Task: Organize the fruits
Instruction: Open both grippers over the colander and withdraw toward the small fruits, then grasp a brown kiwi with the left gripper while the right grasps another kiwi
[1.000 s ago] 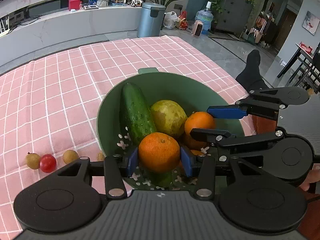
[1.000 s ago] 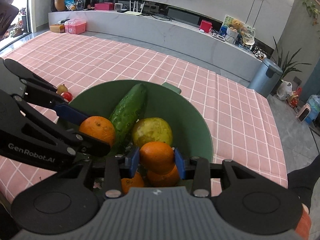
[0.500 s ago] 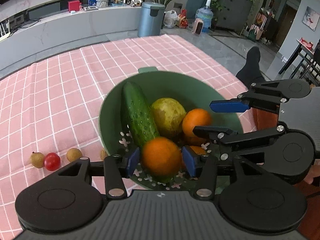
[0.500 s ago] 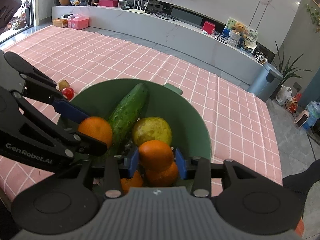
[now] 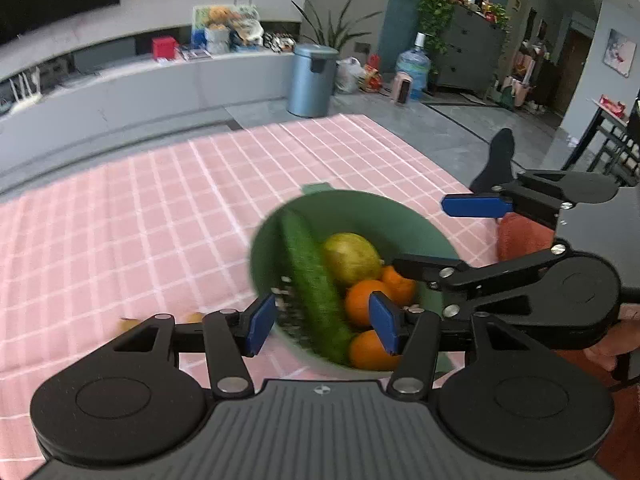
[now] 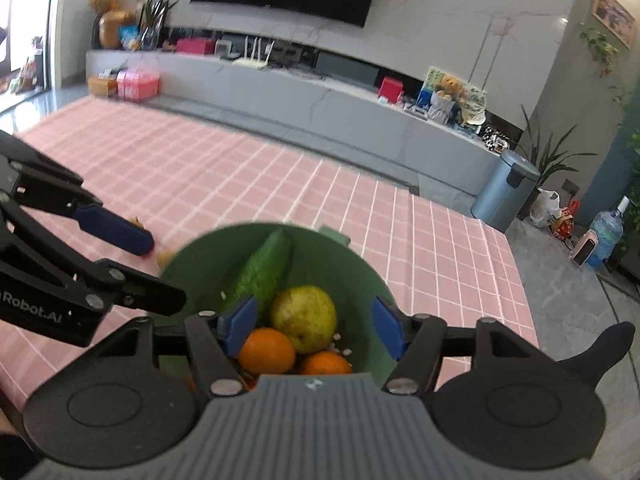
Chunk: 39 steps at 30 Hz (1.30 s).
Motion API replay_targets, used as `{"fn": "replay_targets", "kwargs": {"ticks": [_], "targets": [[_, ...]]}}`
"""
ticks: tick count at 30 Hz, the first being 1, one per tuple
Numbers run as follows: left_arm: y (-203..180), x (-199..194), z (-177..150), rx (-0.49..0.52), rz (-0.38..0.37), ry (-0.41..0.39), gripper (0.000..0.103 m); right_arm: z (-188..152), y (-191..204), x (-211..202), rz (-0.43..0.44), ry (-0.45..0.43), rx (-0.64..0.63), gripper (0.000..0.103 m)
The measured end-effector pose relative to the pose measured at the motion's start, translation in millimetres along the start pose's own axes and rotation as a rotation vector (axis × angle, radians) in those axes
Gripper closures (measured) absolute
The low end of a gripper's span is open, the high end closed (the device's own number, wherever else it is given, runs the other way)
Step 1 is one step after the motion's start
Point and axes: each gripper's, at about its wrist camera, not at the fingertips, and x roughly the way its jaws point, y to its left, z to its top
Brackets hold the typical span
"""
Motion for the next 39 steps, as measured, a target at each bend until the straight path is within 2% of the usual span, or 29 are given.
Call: {"fn": "replay_targets", "kwargs": {"ticks": [7, 12, 16, 24, 30, 32, 39], "targets": [[21.4, -22.3, -7.0, 0.0, 0.068, -0.036, 0.039, 9.0, 19.3, -10.6, 0.051, -0.063, 0.106, 0.041], [41.7, -29.5, -14.5, -0.021, 0.093, -0.057, 0.039, 14.0, 42.4, -5.4, 0.105, -0.066, 0.103, 0.041], [61.5, -30.3, -23.8, -0.062, 0.081, -0.054, 0.039, 19.2, 58.3, 2.9, 0.141, -0.062, 0.072, 0.042], [92.1, -27.2, -42.1, -0.099, 0.084, -0.054, 0.039, 31.8, 78.4, 23.1, 0.18, -0.04, -0.035, 0.055], [117.2, -16.6, -55.0, -0.192, 0.053, -0.035, 0.039, 41.1, 96.0, 39.7, 0.216, -0.025, -0.169, 0.064], [122.0, -12.2, -56.9, -0.199, 0.067, -0.028, 0.042, 44.8, 100.9, 48.7, 0.236, -0.003, -0.197, 0.072], [139.3, 4.9, -55.8, -0.178, 0.077, -0.02, 0.05, 54.0, 116.7, 82.2, 0.307, 0.08, -0.336, 0.074]]}}
